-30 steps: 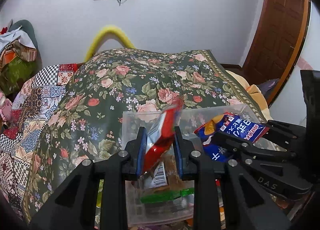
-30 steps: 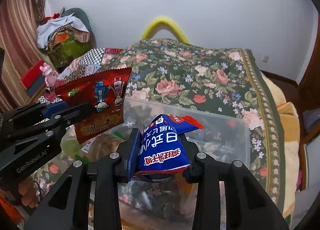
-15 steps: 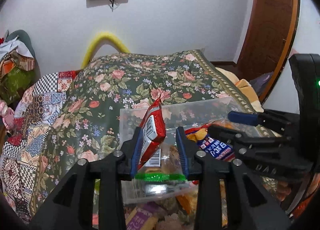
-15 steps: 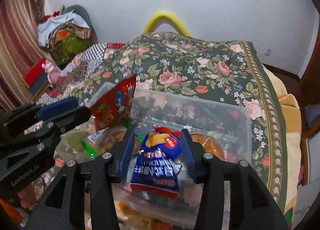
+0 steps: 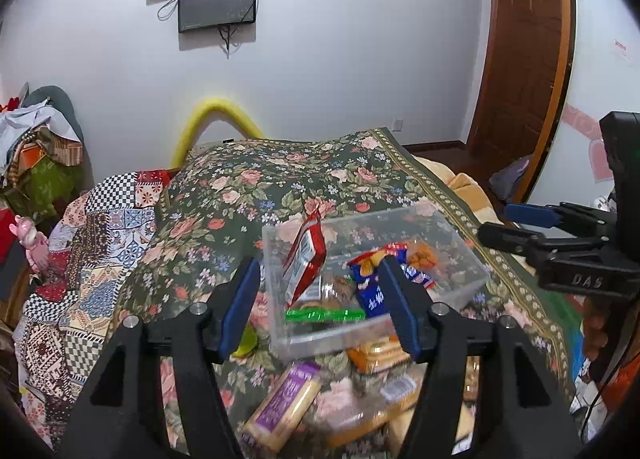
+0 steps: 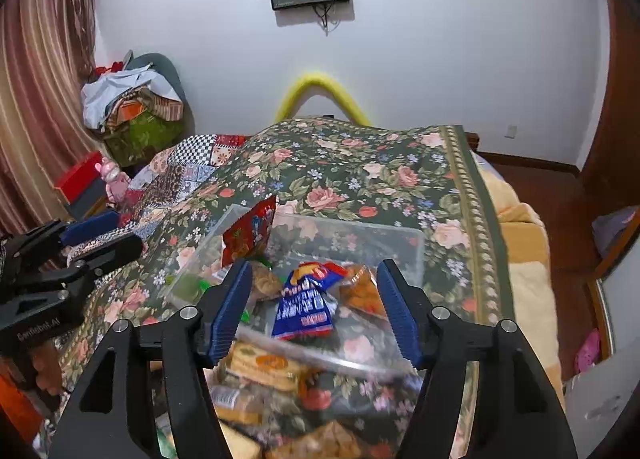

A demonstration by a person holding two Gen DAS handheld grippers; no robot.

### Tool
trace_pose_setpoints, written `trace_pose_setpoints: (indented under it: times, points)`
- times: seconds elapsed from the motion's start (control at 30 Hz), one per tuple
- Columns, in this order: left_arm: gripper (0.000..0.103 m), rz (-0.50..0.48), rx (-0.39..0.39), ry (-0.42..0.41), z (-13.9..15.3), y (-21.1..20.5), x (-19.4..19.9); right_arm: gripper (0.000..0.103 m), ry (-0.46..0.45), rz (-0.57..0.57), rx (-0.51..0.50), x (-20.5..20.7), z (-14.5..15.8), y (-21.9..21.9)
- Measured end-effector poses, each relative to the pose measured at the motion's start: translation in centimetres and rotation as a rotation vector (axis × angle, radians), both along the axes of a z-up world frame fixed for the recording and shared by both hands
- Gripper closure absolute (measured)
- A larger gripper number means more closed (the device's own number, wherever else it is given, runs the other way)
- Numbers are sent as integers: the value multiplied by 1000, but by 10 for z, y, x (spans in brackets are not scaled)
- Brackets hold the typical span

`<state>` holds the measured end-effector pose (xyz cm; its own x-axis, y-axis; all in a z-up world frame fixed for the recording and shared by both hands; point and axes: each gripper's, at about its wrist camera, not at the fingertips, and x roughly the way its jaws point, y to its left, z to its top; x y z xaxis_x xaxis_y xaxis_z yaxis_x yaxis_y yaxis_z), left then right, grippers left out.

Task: Organize snacks
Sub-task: 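Grasp the purple-labelled coconut roll with the left gripper while the right grasps the biscuit pack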

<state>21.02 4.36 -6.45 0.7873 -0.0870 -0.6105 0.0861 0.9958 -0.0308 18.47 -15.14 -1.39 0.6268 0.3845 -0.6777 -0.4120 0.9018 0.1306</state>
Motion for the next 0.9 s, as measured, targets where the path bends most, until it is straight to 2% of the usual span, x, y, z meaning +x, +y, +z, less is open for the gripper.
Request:
trace_pose_setpoints:
  times: [0.13, 0.33, 0.47, 0.77, 0.9]
  points:
    - [35, 12, 13, 25, -10, 5, -15, 38, 16, -17, -5, -15, -5, -13]
    - [34, 50, 40, 112, -42, 21, -27, 35, 54, -37, -51, -37, -27, -26]
    - [34, 66, 24, 177, -69, 32, -29, 33, 100, -49, -61, -48, -45, -32]
    - [34, 109, -6, 328, -140, 52, -23, 32, 280, -49, -40, -54, -99, -31]
    - [34, 96, -47, 352, -155, 56, -17, 31, 312, -56, -55, -50, -114, -25]
